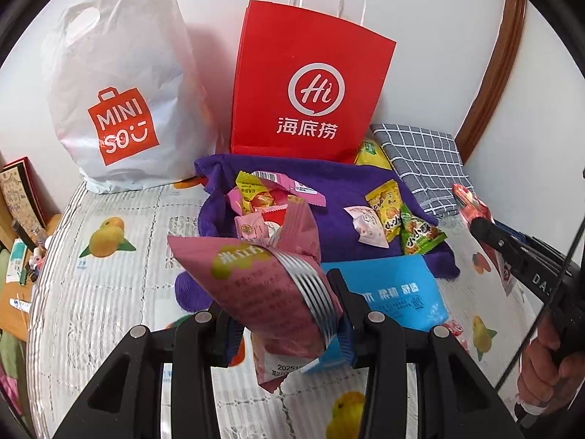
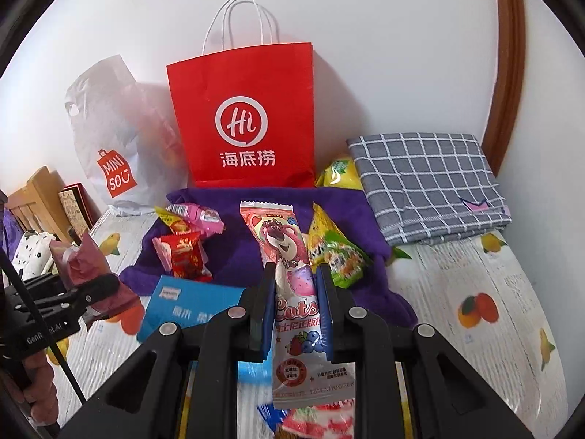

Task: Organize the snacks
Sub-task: 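Lower the candy stick onto the towel with right tool while left tool holds chip bag above it, then release the pink chip bag onto the towel with left tool while right tool opens, then grasp the pink lychee candy bag on the bed with right tool while left tool moves toward blue packet, then grasp the blue snack packet on the bed with left tool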

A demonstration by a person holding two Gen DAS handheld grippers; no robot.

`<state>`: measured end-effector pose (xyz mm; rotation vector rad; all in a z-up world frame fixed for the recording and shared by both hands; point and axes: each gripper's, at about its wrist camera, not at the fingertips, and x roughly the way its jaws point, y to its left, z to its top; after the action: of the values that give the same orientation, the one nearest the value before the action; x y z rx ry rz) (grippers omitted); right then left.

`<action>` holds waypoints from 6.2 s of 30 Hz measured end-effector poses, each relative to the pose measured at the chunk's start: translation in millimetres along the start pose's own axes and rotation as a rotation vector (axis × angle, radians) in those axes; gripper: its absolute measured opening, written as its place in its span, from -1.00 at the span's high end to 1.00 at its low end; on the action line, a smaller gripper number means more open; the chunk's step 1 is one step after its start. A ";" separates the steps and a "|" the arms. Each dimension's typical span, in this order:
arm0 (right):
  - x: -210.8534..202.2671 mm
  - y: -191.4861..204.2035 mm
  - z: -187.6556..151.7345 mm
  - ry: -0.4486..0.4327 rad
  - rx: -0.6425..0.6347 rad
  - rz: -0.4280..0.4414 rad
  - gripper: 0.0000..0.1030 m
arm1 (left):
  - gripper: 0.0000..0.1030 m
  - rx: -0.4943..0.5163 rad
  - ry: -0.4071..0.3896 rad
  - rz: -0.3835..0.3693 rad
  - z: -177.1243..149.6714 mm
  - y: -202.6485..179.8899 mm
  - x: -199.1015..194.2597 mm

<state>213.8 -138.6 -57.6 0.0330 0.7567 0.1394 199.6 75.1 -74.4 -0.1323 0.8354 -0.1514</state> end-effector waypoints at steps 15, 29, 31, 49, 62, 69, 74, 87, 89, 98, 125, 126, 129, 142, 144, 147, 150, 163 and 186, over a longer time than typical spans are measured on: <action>43.1 34.7 32.5 -0.026 -0.074 0.062 0.60 | 0.23 -0.006 0.000 -0.038 -7.0 9.6 7.4; 94.1 17.9 32.6 0.034 -0.038 0.107 0.59 | 0.23 -0.059 0.017 -0.036 -9.2 23.5 15.8; 106.3 13.9 28.5 0.061 -0.026 0.108 0.59 | 0.23 -0.066 0.017 -0.033 -9.2 24.5 16.9; 141.5 -0.4 16.6 0.164 0.050 0.169 0.55 | 0.23 -0.060 0.025 -0.048 -7.7 20.5 20.8; 97.9 -25.3 15.5 0.095 0.023 0.129 0.50 | 0.23 0.023 0.058 -0.005 44.7 -21.2 41.7; 106.0 -13.1 8.1 0.168 0.018 0.264 0.34 | 0.23 0.048 0.108 -0.004 67.4 -40.4 86.5; 126.2 -4.7 0.1 0.244 0.023 0.297 0.38 | 0.23 0.048 0.144 -0.022 70.3 -42.8 108.9; 122.5 -31.7 6.2 0.176 0.109 0.211 0.76 | 0.22 0.034 0.232 -0.075 68.8 -52.3 150.5; 116.2 -32.5 6.6 0.155 0.090 0.180 0.72 | 0.17 0.030 0.244 -0.067 68.3 -52.6 153.6; 69.8 -44.2 12.2 0.052 0.052 0.110 0.27 | -0.50 0.021 0.193 -0.066 72.3 -52.0 124.6; 41.3 -45.3 -114.0 0.340 0.136 0.113 -0.25 | -0.50 -0.087 0.135 -0.035 -21.7 -1.8 8.2; 43.2 -43.6 -114.6 0.342 0.136 0.108 -0.25 | -0.50 -0.091 0.138 -0.035 -27.3 0.8 5.5; 47.4 -39.4 -115.4 0.336 0.121 0.093 -0.25 | -0.50 -0.110 0.144 -0.038 -40.6 7.3 -2.1; 0.7 -24.0 -140.0 0.294 0.068 0.132 0.04 | -0.50 -0.118 0.167 -0.060 -75.3 4.6 -18.8; -7.7 -23.8 -141.0 0.276 0.064 0.136 0.04 | -0.50 -0.103 0.173 -0.063 -79.4 -2.4 -19.2; -22.4 -26.7 -139.8 0.245 0.062 0.142 0.04 | -0.50 -0.087 0.180 -0.070 -83.3 -12.9 -18.2; -34.0 -38.5 -139.4 0.211 0.080 0.131 0.04 | -0.50 -0.059 0.203 -0.082 -89.0 -29.0 -11.6; -33.7 -118.1 -174.7 0.204 0.048 -0.068 0.03 | -0.50 0.048 0.262 -0.233 -103.5 -111.8 32.5; -13.9 -147.9 -172.0 0.154 0.078 -0.002 -0.07 | -0.74 0.241 0.285 -0.241 -109.2 -161.9 59.1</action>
<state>102.7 -290.4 -185.0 0.0961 0.9159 0.1117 144.1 -101.0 -161.4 0.0173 1.0768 -0.5045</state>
